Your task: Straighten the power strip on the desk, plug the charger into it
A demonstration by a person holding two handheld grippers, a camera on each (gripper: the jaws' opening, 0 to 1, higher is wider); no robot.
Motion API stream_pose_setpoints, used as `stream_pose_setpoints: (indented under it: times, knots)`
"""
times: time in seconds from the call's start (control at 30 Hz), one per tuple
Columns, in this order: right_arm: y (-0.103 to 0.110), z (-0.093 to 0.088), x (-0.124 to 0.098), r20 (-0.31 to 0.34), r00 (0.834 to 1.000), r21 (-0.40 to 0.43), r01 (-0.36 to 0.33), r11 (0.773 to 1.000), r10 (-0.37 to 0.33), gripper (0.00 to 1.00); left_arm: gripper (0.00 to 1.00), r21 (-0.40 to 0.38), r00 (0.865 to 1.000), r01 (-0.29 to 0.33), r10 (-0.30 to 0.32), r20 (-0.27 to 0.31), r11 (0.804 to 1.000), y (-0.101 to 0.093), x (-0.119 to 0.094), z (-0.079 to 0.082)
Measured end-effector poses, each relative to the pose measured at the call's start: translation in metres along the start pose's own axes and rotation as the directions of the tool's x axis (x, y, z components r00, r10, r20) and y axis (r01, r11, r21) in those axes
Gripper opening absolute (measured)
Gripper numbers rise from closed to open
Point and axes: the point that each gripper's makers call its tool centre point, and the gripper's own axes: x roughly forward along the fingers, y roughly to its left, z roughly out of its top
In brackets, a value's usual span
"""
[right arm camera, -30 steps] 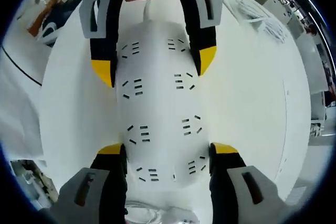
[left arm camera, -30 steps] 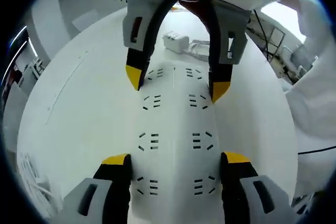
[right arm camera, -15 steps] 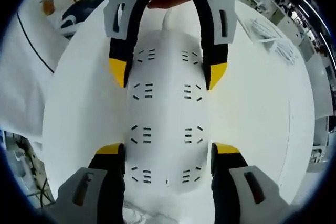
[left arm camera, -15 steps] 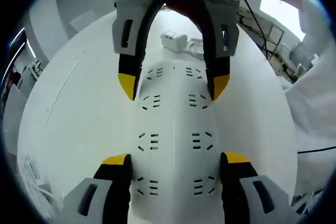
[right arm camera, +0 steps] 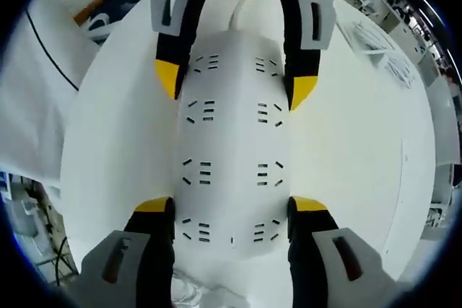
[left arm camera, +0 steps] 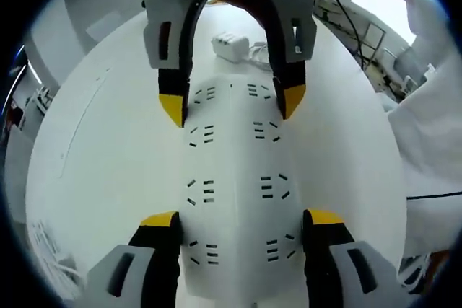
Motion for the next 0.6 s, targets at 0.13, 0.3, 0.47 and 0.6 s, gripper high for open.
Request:
stream_pose_setpoints:
  times: [0.13,0.3,0.47,0.6]
  knots:
    - [0.000,0.001,0.001,0.000,1.000,0.026,0.013,1.000,-0.013,0.62,0.69,0.008,1.000,0.005,-0.005,0.001,1.000,0.000,-0.001,-0.002]
    - [0.003,0.003,0.001,-0.004,1.000,0.058,0.029,0.998,-0.029,0.62,0.69,0.040,1.000,0.018,-0.018,-0.004,0.999,-0.002,-0.001,-0.002]
    - [0.007,0.004,0.001,0.017,0.999,0.105,0.039,0.994,-0.041,0.62,0.69,0.062,1.000,0.026,-0.026,-0.015,0.998,-0.004,-0.002,-0.003]
    - [0.009,0.004,0.002,0.010,0.998,0.140,0.062,0.988,-0.064,0.62,0.69,0.076,0.999,0.033,-0.031,-0.020,0.997,-0.004,-0.001,-0.003]
